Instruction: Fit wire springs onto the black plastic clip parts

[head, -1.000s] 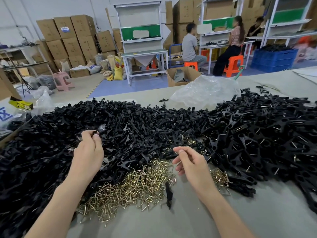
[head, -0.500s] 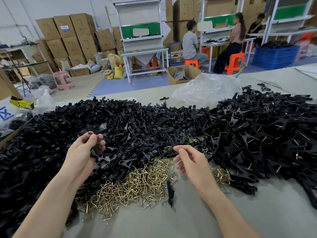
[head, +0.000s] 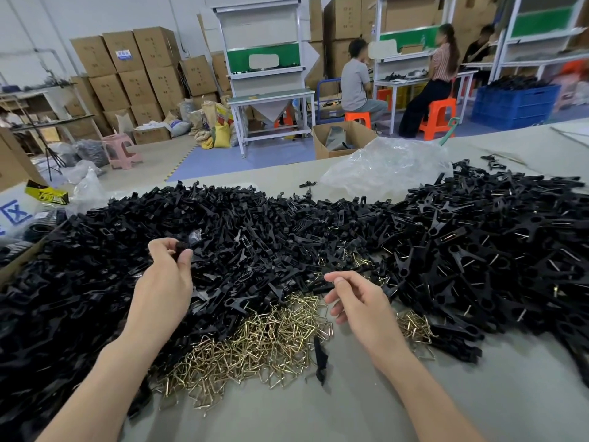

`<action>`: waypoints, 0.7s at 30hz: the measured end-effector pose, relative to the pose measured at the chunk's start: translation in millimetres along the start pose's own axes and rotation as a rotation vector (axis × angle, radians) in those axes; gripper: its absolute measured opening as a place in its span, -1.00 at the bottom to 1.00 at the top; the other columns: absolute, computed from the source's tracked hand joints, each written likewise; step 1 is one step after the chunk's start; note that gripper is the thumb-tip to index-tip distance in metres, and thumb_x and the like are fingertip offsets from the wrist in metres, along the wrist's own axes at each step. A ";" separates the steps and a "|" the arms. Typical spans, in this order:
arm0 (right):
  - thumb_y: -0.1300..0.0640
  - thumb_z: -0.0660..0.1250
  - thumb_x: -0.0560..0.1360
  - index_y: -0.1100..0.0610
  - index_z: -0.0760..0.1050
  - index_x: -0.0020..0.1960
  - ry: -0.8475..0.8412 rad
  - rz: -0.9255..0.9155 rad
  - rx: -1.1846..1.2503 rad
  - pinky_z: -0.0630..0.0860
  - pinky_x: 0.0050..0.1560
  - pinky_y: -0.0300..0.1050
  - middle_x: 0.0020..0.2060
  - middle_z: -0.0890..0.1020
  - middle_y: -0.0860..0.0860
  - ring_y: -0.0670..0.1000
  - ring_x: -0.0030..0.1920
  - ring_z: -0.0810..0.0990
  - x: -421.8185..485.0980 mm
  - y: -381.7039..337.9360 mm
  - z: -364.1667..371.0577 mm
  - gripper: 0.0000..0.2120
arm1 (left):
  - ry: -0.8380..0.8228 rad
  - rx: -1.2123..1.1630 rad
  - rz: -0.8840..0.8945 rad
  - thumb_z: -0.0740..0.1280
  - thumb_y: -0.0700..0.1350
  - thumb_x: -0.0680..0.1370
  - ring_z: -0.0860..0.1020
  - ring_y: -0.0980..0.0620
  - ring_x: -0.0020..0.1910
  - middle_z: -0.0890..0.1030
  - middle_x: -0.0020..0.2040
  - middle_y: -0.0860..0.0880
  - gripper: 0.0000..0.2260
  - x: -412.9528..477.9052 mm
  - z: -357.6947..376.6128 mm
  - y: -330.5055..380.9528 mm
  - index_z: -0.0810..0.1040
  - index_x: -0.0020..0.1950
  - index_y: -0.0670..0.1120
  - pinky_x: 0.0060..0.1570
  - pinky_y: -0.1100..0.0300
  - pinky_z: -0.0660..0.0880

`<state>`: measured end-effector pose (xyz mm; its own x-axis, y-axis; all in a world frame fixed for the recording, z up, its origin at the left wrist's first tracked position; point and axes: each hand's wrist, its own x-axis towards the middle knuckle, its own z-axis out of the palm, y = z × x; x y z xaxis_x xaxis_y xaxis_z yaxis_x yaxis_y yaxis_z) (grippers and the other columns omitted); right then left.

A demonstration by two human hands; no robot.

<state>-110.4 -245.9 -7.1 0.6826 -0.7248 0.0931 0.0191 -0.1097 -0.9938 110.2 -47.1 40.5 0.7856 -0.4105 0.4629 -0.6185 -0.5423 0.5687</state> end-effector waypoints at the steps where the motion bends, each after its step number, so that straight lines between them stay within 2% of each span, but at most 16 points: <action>1: 0.12 0.21 0.68 -0.12 0.63 0.06 -0.001 0.000 0.002 0.57 -0.24 -0.27 -0.22 0.70 -0.06 -0.13 -0.29 0.62 -0.1 -0.2 0.0 -0.75 | 0.007 0.055 0.032 0.15 0.06 0.68 0.58 -0.05 -0.38 0.59 -0.32 -0.02 -0.83 -1.6 -0.3 1.5 0.20 0.14 0.03 -0.38 0.01 0.45; 4: 0.13 0.21 0.68 -0.11 0.63 0.05 -0.001 -0.002 0.005 0.57 -0.24 -0.26 -0.23 0.70 -0.05 -0.14 -0.29 0.62 0.4 -0.6 0.1 -0.75 | -0.039 0.044 0.000 0.15 0.11 0.67 0.61 -0.02 -0.39 0.62 -0.47 -0.04 -0.80 -2.4 -1.5 4.0 0.21 0.17 0.06 -0.32 0.01 0.50; 8: 0.13 0.20 0.68 -0.12 0.63 0.05 -0.005 0.003 0.005 0.57 -0.24 -0.26 -0.22 0.70 -0.05 -0.14 -0.29 0.62 0.5 -0.8 0.1 -0.75 | -0.059 0.049 -0.015 0.15 0.09 0.68 0.58 -0.13 -0.39 0.59 -0.38 -0.08 -0.84 -1.3 -2.4 0.3 0.22 0.14 0.06 -0.30 -0.07 0.53; 11: 0.12 0.21 0.68 -0.11 0.63 0.05 -0.004 0.001 0.012 0.57 -0.25 -0.27 -0.23 0.70 -0.04 -0.13 -0.30 0.62 0.4 -0.2 -0.2 -0.75 | -0.217 0.428 -0.024 0.17 0.09 0.65 0.58 -0.15 -0.27 0.56 -0.29 0.00 -0.81 -0.2 0.2 -15.6 0.26 0.12 0.02 -0.21 0.00 0.49; 13: 0.11 0.21 0.68 -0.12 0.63 0.05 -0.005 0.002 0.011 0.57 -0.24 -0.26 -0.22 0.70 -0.03 -0.13 -0.29 0.62 0.7 -0.3 -0.2 -0.75 | -0.416 0.700 -0.080 0.15 0.23 0.63 0.62 -0.14 -0.11 0.58 -0.13 -0.02 -0.67 0.9 -0.8 -20.7 0.32 0.15 -0.02 -0.14 0.05 0.50; 14: 0.11 0.21 0.68 -0.13 0.63 0.05 -0.006 0.003 0.010 0.58 -0.24 -0.25 -0.21 0.70 -0.03 -0.13 -0.29 0.62 0.5 -0.4 -0.3 -0.75 | -0.493 0.763 -0.103 0.13 0.28 0.62 0.62 -0.10 -0.05 0.58 -0.07 -0.03 -0.61 2.3 -2.1 -21.9 0.36 0.16 -0.03 -0.11 0.07 0.52; 18: 0.10 0.21 0.68 -0.14 0.63 0.04 -0.009 0.006 0.015 0.58 -0.23 -0.25 -0.21 0.70 -0.03 -0.13 -0.29 0.62 -0.7 -0.4 -0.8 -0.75 | -0.531 0.736 -0.083 0.20 0.24 0.63 0.62 -0.03 -0.06 0.51 -0.20 0.05 -0.62 7.6 -3.1 -26.0 0.53 0.16 -0.05 -0.09 0.13 0.55; 21: 0.10 0.21 0.68 -0.14 0.63 0.04 -0.011 0.007 0.018 0.58 -0.23 -0.25 -0.21 0.70 -0.03 -0.13 -0.28 0.63 -1.0 -0.4 -0.8 -0.75 | -0.565 0.738 -0.058 0.21 0.21 0.63 0.60 0.01 -0.09 0.52 -0.19 0.09 -0.68 7.7 -5.7 -23.5 0.56 0.21 0.05 -0.07 0.14 0.56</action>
<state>-111.6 -245.7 -6.8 0.6907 -0.7180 0.0857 0.0271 -0.0928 -0.9953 130.7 -33.4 34.6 0.8270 -0.5588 -0.0624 -0.5622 -0.8225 -0.0854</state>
